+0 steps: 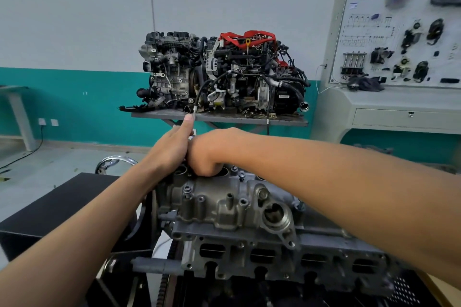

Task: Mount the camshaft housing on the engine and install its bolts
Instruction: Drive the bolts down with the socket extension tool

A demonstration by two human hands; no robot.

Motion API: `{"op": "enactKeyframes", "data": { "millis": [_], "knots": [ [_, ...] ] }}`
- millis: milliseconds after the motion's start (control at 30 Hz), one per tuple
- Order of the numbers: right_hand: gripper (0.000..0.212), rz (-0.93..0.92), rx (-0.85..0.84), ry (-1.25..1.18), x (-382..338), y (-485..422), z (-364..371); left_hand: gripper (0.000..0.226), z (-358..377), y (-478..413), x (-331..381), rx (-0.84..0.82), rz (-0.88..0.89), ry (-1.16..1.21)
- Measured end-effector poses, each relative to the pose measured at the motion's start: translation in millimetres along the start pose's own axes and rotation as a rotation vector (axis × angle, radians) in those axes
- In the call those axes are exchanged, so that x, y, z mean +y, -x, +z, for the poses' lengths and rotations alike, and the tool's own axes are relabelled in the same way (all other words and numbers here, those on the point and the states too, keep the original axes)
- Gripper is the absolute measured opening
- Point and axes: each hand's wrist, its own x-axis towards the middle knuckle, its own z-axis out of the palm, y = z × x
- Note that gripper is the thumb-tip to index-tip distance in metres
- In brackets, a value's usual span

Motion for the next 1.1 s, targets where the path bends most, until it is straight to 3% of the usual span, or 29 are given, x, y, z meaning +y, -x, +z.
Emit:
{"op": "enactKeyframes", "data": {
  "millis": [67,133,233,333,567,867,1033,1100],
  "knots": [
    [0.036,0.007,0.028,0.04,1.4,5.2,-2.4,0.073,-0.7,2.4,2.2,-0.005,0.002,0.016],
    [0.021,0.066,0.14,-0.007,11.2,19.3,-8.5,0.072,-2.9,5.7,3.5,0.013,0.007,0.055],
    [0.051,0.139,0.294,-0.223,42.0,62.3,-17.2,0.069,-8.1,14.5,11.9,0.096,0.017,0.128],
    [0.062,0.186,0.326,-0.338,70.2,133.1,-8.5,0.068,-0.4,26.9,42.3,0.104,0.101,0.194],
    [0.06,0.399,0.417,-0.49,79.5,311.0,59.5,0.047,106.5,101.5,164.4,-0.408,0.393,0.238],
    [0.04,0.904,0.136,-0.524,72.1,499.1,193.4,0.019,305.0,244.7,249.2,-0.872,0.666,0.105],
    [0.021,1.133,-0.05,-0.592,85.0,541.1,288.3,0.033,410.3,278.7,222.2,-0.917,0.642,-0.322],
    [0.025,1.209,-0.074,-0.623,96.9,543.1,318.8,0.035,431.7,286.3,204.1,-0.917,0.611,-0.47]
  ]
}}
